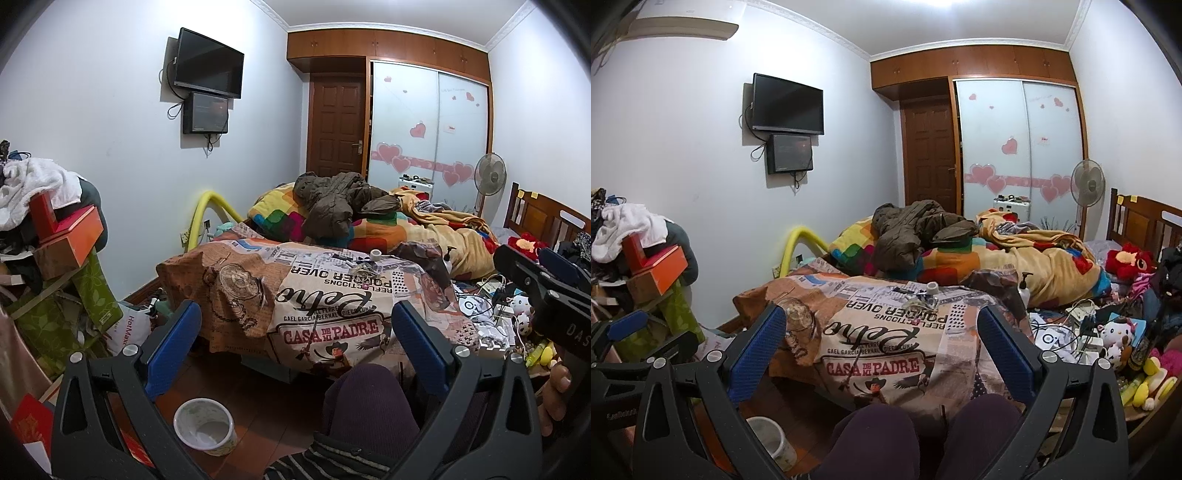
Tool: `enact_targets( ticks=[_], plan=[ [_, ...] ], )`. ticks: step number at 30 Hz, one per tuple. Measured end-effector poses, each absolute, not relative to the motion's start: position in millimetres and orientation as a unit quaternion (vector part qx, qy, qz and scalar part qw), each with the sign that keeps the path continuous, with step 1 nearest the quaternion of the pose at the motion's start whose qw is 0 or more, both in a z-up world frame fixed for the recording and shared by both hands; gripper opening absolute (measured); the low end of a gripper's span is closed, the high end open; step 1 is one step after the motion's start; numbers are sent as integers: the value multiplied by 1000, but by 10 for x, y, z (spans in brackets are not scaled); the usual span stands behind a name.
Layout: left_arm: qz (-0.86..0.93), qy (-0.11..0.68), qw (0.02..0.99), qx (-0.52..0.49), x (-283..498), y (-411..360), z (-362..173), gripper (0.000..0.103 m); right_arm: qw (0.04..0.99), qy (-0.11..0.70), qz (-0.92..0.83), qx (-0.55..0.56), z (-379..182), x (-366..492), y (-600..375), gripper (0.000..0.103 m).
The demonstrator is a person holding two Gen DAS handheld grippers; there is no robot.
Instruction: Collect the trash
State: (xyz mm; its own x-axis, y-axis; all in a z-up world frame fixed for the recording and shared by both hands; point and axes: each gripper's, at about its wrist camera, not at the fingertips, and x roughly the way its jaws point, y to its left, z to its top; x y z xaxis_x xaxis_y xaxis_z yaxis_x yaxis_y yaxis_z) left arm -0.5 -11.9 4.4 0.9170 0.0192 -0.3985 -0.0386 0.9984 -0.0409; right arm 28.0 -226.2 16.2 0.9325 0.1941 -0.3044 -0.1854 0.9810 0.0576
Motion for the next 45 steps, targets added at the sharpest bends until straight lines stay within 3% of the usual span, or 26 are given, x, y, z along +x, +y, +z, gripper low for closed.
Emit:
enact_targets(
  ticks=[21,45],
  plan=[
    [24,207,978,-31,-46,5,-21,103,968,218,126,14,48,352,-2074,103],
    [25,211,977,-36,-24,12,-52,103,968,215,127,13,66,346,-1998,103]
  ],
)
